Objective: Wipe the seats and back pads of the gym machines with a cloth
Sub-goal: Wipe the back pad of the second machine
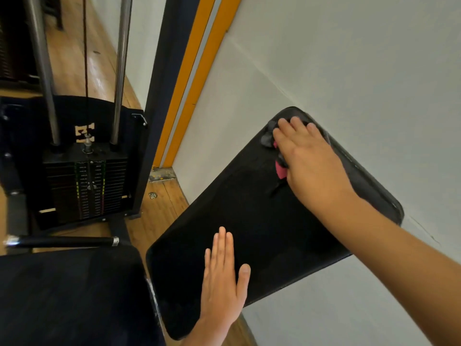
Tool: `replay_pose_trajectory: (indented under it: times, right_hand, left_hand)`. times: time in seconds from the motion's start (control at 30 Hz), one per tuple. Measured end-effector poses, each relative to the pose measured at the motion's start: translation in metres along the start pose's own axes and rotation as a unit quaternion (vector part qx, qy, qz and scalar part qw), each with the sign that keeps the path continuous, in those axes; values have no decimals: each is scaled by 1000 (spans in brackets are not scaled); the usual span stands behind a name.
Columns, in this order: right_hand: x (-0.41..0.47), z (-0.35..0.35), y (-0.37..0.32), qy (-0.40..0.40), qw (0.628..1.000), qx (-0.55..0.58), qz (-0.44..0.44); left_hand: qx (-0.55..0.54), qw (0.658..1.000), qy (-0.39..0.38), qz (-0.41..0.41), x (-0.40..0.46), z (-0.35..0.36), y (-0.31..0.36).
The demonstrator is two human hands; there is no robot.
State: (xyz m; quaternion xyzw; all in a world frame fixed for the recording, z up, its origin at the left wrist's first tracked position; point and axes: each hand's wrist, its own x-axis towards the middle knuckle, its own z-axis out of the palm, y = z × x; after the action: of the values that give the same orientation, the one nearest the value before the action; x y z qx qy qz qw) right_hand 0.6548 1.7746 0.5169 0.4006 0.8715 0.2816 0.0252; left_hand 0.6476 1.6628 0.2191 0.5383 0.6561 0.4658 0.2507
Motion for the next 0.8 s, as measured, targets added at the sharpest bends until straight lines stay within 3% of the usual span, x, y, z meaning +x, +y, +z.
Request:
replay_pose_trajectory:
  times: [0.17,0.27,0.33,0.5,0.63,0.8]
  right_hand:
    - [-1,19,-26,-35,999,13,-28]
    - [-2,10,-50,-122,985,119,-33]
    - [-8,7,-67,-156,960,233,12]
    - [-20,-3,-106,-121,865,469,132]
    - [-18,-39,-143,-92,785,592,158]
    - [-6,-107,-179,-87,660,732,149]
  left_hand:
    - [-4,996,-83,-20,1,-25,7]
    - [-31,991,-125,-26,3,-49,15]
    - [-66,988,-134,-32,3,-71,15]
    - [-262,961,3,-85,5,-149,9]
    - [-377,922,-18,-92,10,-237,24]
    - [-480,868,16,-129,4,-328,46]
